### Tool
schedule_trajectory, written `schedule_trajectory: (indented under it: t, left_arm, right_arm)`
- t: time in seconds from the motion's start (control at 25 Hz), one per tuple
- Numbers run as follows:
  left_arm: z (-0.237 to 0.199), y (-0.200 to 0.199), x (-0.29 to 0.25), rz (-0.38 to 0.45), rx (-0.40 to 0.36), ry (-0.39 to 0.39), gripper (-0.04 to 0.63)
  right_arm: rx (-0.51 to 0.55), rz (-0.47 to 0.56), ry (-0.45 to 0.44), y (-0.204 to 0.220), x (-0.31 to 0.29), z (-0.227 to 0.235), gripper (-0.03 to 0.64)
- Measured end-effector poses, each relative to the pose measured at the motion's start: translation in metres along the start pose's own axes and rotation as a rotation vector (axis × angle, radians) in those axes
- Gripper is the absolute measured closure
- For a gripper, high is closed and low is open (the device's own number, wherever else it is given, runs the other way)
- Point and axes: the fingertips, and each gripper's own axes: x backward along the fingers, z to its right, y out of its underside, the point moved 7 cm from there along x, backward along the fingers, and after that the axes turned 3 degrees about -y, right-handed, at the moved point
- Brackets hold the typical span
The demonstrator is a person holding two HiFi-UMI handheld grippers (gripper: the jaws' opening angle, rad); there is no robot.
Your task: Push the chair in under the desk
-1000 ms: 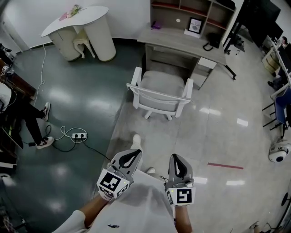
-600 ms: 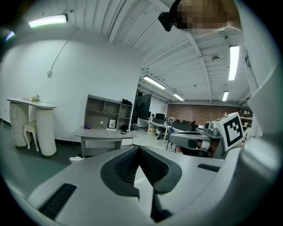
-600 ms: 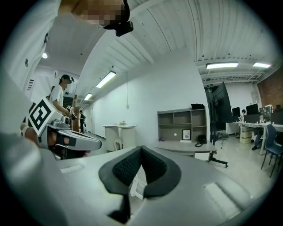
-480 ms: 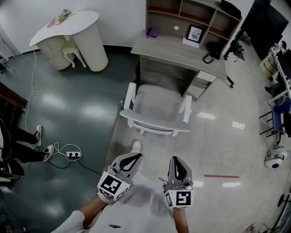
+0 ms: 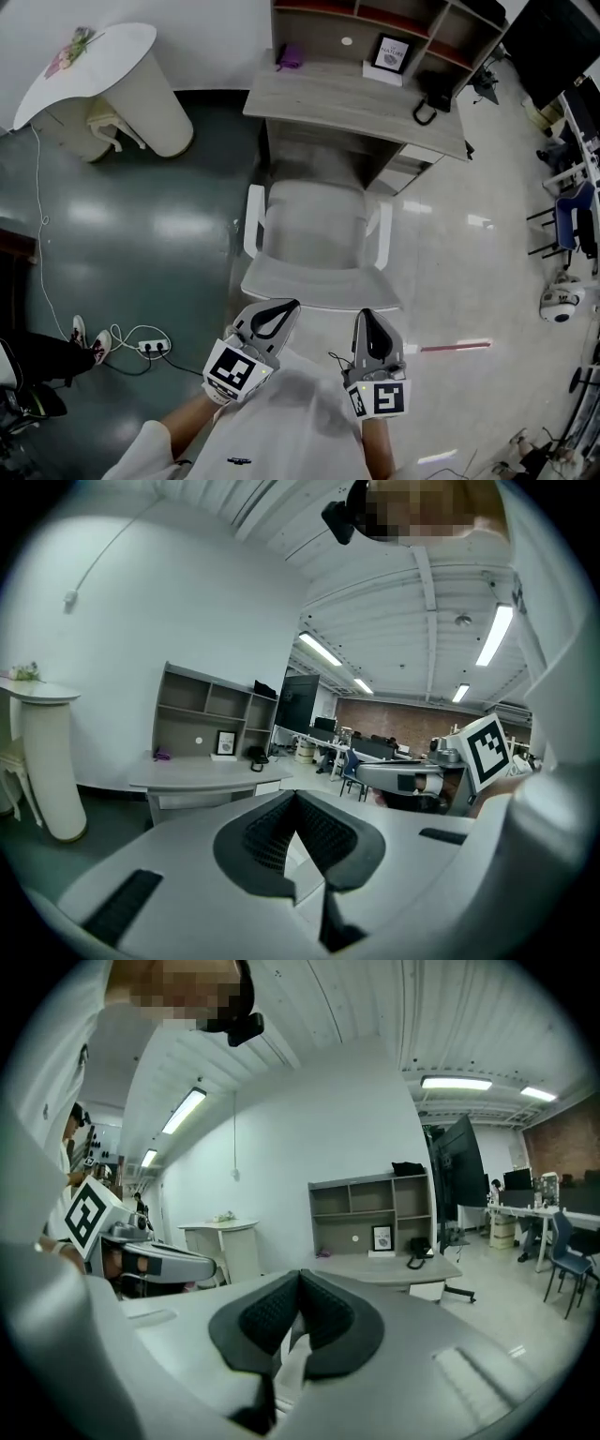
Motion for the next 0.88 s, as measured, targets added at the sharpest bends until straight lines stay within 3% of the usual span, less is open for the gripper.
schedule_trajectory:
  t: [0.12, 0.4, 0.6, 0.76, 0.88]
  left_arm:
    - [-0.021, -0.008, -0.012, 0.005, 0.006, 0.008, 0.589]
    - [-0.041, -0.016, -0.033, -0.009, 0.011, 0.001, 0.589]
    - [-0.039, -0.020, -0.049, -0.023, -0.062, -0.022, 0.588]
    - [-0.029, -0.017, -0.051, -0.063, -0.081, -0.007, 0.588]
    - [-0.023, -0.007, -0.060, -0.138, -0.144, 0.058, 0.588]
  right_arm:
    - [-0.039, 0.009, -0.014, -0.003, -0.029, 0.005, 0.604]
    - [0.008, -0.005, -0.068, -0.009, -0.063, 0.014, 0.603]
    - [0.022, 0.050, -0.162, -0.020, -0.070, 0.028, 0.590]
    - [0.067, -0.003, -0.256, -0.015, -0.073, 0.032, 0.522]
    - [0.084, -0.063, -0.322, -0.004, -0.077, 0.036, 0.481]
